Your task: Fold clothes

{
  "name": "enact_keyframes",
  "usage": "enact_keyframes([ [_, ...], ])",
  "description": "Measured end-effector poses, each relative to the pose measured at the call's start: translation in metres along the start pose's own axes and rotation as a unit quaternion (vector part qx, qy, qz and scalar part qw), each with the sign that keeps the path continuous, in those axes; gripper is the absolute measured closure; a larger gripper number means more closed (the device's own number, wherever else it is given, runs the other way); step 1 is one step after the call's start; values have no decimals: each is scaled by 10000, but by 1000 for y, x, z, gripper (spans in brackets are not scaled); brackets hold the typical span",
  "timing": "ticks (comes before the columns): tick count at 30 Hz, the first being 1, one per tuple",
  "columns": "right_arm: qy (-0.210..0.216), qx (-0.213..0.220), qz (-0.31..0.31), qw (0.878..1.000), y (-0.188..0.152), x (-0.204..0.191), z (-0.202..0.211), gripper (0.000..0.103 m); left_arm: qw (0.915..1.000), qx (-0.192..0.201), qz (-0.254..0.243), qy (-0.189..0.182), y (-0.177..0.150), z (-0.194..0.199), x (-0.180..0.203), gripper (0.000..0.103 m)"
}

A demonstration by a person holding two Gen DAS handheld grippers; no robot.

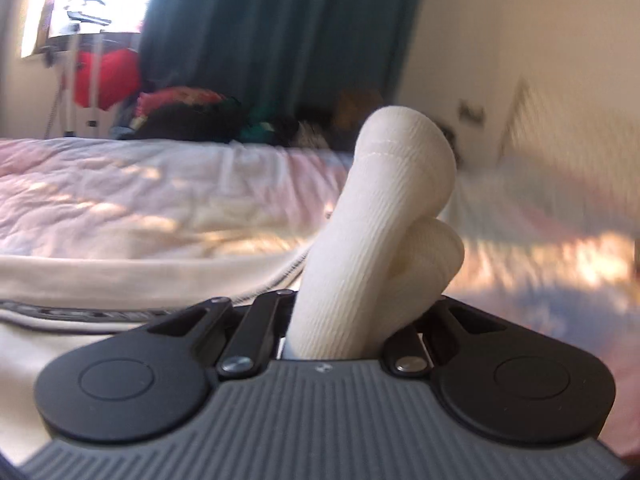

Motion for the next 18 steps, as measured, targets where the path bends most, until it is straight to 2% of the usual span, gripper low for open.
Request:
enact_keyframes([
  [4,459,684,692,9942,19,-44,39,88,9998,122,122,69,6,5,-8,9],
  [6,786,1013,1092,9857,25,-72,62,88,9995,162,245,109,8,7,-14,9],
  [8,1122,1283,1618,9720,22,-106,85,88,9989,193,403,130,8,7,-20,8],
  [11,1777,1559,2422,9410,2,-155,119,88,9981,200,546,200,9,7,-26,8],
  [14,2651,1514,3164,8982,-36,-200,149,88,9970,221,684,286,9,7,-33,8],
  [17,3114,1345,3862,8578,-77,-230,167,88,9959,225,837,261,10,9,-37,8],
  [18,3081,1366,3873,8581,-79,-232,167,88,9955,218,888,235,11,10,-38,8],
])
Point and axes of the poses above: each gripper's, at about its wrist camera, not at the fingertips, and z roughly against the way its jaws point, x to its right, y to its top, the point moved 4 cm from there along -z, roughly the way its jaws point, and after that the axes turned 4 degrees about x, right-handed, at the moved point
